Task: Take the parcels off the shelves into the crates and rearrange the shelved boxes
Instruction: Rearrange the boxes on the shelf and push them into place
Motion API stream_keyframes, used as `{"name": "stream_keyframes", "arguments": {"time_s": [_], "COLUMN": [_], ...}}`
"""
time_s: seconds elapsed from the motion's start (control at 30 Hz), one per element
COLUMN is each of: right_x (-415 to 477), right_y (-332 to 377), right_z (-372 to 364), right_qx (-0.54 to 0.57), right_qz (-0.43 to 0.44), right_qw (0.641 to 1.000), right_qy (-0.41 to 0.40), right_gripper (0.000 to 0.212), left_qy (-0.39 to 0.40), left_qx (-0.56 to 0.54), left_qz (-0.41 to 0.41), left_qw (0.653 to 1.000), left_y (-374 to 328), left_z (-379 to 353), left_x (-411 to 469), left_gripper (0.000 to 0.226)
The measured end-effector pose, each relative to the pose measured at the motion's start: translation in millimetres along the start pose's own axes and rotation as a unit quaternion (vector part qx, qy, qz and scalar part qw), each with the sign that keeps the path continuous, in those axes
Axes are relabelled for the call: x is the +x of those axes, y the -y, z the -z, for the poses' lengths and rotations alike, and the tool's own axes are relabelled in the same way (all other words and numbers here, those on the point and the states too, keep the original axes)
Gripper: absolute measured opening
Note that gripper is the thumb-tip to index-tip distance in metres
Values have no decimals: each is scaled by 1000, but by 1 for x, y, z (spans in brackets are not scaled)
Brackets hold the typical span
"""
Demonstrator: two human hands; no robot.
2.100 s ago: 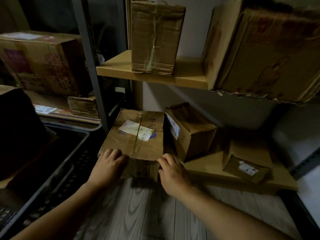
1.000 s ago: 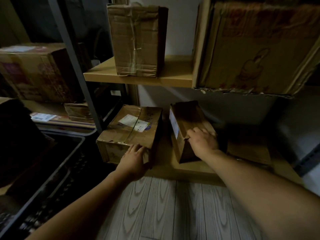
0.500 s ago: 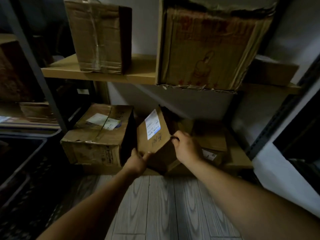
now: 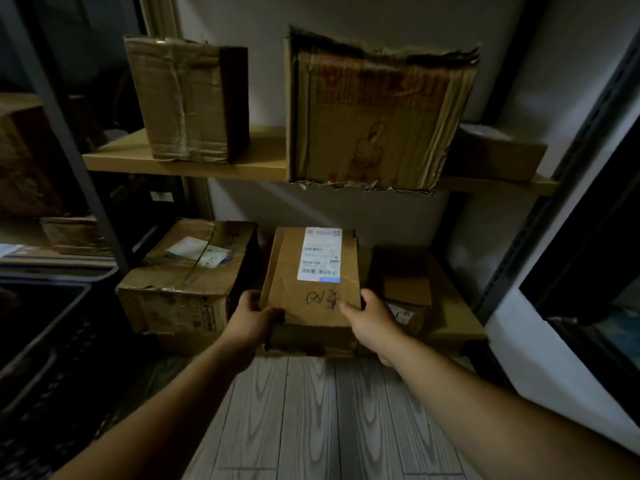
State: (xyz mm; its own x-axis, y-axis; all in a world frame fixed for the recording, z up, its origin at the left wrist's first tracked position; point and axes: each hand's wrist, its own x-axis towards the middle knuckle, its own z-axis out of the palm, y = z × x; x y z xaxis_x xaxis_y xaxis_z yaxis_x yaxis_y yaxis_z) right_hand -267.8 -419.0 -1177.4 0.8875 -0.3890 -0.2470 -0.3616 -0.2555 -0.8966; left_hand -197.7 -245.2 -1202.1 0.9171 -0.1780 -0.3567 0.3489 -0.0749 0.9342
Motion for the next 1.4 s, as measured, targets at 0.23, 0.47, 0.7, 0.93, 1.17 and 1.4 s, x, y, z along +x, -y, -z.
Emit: {"name": "stream_keyframes", "arguments": {"time_s": [0.23,0.47,0.7,0.93,1.17,1.4], "right_x": [-28,-51,-73,-76,-52,-12], "right_y": [-3,-28,-51,-56,-50,-37], "right_z": [16,15,15,14,10,-6], "right_qx": [14,16,20,30,31,43], "right_qz": [53,83,129,137,103,62], "right_qw": [998,996,991,990,994,996], "right_qy": [21,5,-8,-14,-27,-45], "right_gripper": [38,36,35,36,49,48], "left_qy": [79,75,57,42,-36,-93], "left_qx": [36,65,77,97,194,248], "left_qz": [-66,-135,-181,-196,-246,-224], "left_qw": [994,986,979,975,949,938], "left_y": [2,22,30,29,22,25], "left_z": [10,11,13,12,9,-8], "left_x": [-42,-75,-99,-97,-69,-29], "left_gripper": [64,77,79,78,61,33]}}
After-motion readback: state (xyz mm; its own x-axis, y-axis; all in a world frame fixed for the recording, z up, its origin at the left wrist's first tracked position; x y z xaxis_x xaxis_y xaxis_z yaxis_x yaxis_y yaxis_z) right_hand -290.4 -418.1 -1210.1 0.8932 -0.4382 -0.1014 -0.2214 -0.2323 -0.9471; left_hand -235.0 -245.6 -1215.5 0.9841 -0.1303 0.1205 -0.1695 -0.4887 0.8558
